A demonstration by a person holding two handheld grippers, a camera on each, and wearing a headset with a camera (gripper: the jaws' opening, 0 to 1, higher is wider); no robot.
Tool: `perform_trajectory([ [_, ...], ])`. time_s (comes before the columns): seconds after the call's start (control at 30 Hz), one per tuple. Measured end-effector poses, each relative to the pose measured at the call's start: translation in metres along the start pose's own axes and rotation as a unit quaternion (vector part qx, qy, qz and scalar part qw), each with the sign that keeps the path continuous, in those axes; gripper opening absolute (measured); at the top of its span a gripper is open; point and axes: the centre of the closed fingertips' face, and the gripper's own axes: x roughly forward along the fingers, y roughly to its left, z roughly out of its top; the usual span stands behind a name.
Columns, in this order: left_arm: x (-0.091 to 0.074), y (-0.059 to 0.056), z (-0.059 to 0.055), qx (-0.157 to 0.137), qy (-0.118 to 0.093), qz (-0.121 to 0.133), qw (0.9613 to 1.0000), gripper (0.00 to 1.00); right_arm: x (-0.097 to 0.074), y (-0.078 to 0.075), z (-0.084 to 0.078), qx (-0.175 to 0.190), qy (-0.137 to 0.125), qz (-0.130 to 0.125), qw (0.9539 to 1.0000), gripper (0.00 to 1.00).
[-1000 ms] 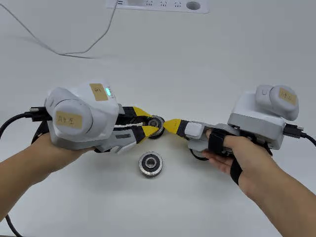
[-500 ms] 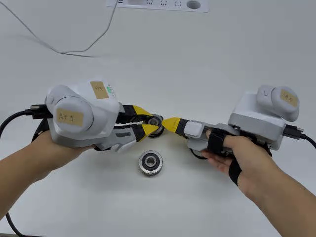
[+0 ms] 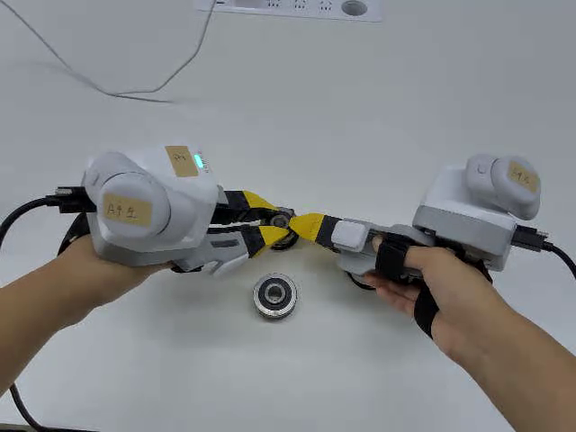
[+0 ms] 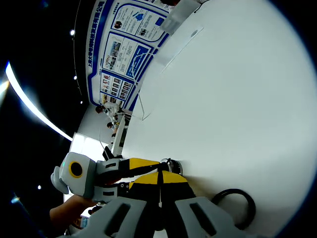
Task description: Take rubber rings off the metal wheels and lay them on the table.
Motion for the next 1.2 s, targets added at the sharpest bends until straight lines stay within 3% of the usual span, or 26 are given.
perform_trajectory([
  [1.2, 0.000, 0.001, 0.000, 0.002, -0.005, 0.000, 1.0000, 0.12, -0.002, 0.010, -0.002, 0.003, 0.014, 0.042, 0.9990, 0.00],
])
